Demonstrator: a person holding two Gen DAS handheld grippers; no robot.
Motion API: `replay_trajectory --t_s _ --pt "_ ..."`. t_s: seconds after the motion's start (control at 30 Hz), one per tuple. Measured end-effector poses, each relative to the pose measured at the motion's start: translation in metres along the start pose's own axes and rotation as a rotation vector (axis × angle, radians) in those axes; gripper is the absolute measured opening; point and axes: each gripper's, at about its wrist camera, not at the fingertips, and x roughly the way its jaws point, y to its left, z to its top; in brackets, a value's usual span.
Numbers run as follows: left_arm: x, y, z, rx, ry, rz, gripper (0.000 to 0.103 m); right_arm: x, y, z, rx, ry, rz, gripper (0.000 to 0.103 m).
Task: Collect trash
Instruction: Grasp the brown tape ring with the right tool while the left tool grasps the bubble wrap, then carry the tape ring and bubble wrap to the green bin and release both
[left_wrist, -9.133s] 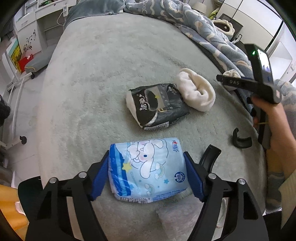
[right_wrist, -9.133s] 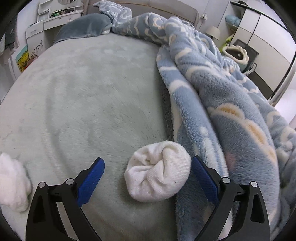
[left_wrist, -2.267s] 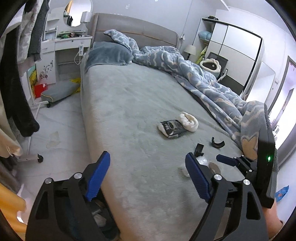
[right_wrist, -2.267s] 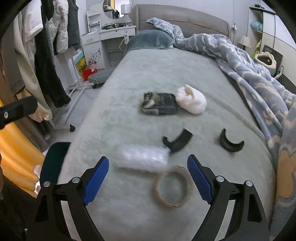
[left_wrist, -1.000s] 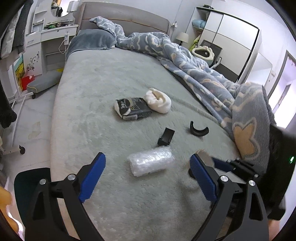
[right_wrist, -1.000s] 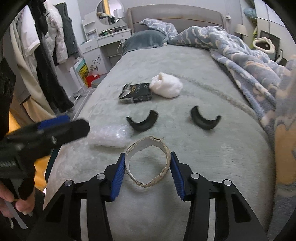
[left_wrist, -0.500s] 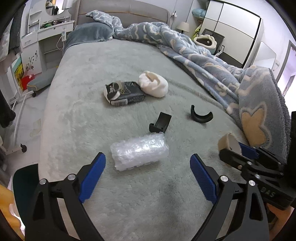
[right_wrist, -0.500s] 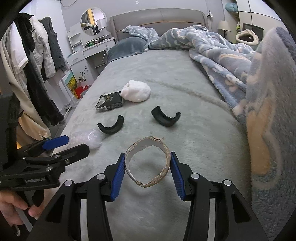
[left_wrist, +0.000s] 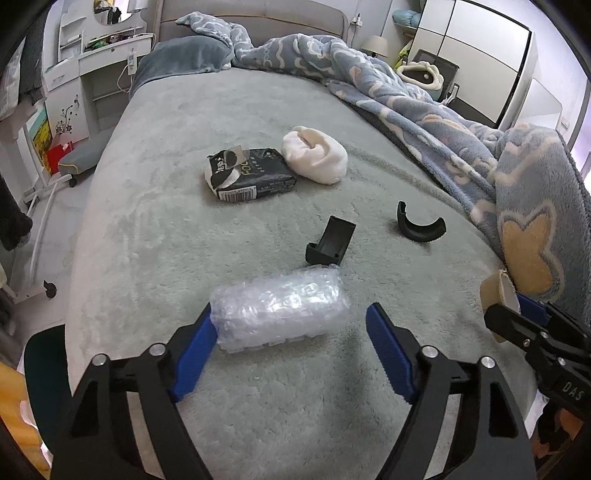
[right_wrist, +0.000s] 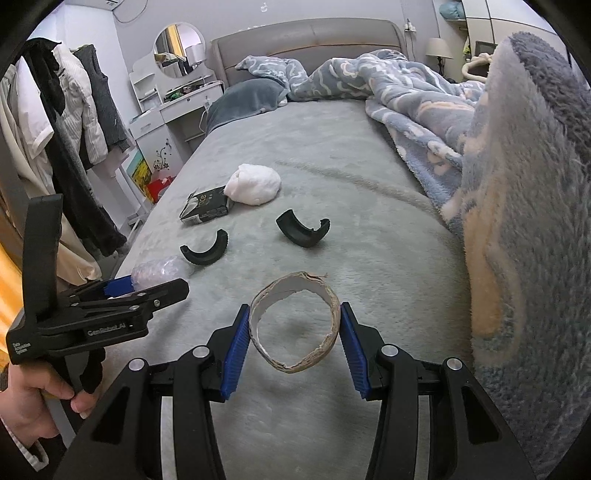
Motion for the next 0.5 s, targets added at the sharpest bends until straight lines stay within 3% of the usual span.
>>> replay_trajectory --t_s 0.13,0.5 --pt "0.001 -0.002 0.001 0.013 0.003 0.000 0.068 0.000 0.000 0.000 -0.003 0.005 0.000 0.048" --pt "-0.014 0.007 0.004 0.032 -0.013 -0.026 0.067 0.005 0.023 0.014 -0.031 0.001 0.012 0.048"
